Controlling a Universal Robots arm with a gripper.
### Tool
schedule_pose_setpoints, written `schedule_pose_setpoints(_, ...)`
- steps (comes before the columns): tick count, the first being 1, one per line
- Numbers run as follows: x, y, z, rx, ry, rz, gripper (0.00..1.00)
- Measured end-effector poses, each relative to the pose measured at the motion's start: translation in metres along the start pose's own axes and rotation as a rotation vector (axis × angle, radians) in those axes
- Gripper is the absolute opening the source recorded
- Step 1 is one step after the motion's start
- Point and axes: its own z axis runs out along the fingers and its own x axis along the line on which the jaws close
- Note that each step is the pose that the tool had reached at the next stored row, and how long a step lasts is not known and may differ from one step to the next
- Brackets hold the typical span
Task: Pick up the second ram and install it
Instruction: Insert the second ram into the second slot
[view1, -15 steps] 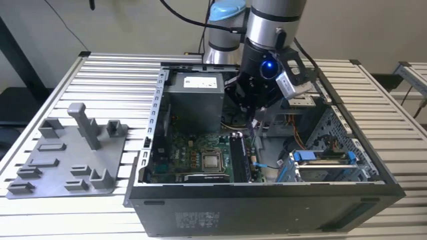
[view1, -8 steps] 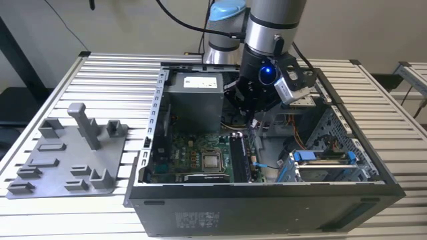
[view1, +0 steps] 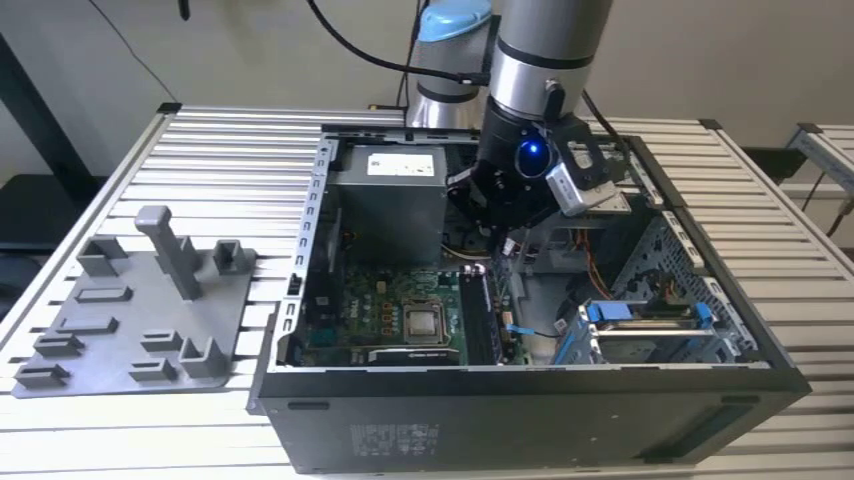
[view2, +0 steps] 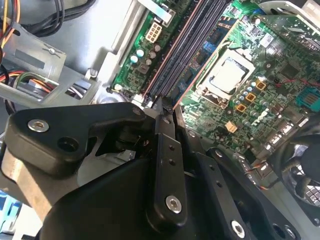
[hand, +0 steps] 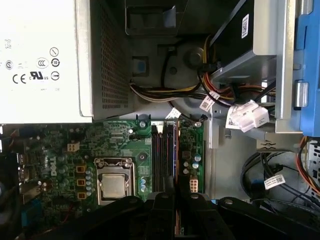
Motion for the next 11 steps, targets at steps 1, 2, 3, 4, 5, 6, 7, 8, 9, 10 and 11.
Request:
schedule_pose_setpoints(1,0.0,0.0,0.0012,0.0001,0.0,0.0,0.14)
schedule_pose_setpoints(2,0.0,0.0001,0.0023,0.0,0.0,0.0,0.14)
schedule_pose_setpoints(3,0.0,0.0001,0.0035,0.0001,0.0,0.0,0.14)
schedule_pose_setpoints(4,0.0,0.0001,0.0045,0.0,0.0,0.0,0.14)
schedule_pose_setpoints(5,-0.0001,0.0001,0.0054,0.0,0.0,0.0,0.14)
schedule_pose_setpoints(6,-0.0001,0.0001,0.0061,0.0001,0.0,0.0,0.14)
schedule_pose_setpoints(7,-0.0001,0.0001,0.0068,0.0001,0.0,0.0,0.14)
schedule_pose_setpoints(8,-0.0001,0.0001,0.0074,0.0,0.0,0.0,0.14)
schedule_pose_setpoints(9,-0.0001,0.0002,0.0082,0.0,0.0,0.0,0.14)
schedule_pose_setpoints(10,-0.0001,0.0002,0.0089,0.0001,0.0,0.0,0.14)
schedule_pose_setpoints(11,-0.0001,0.0002,0.0097,0.0,0.0,0.0,0.14)
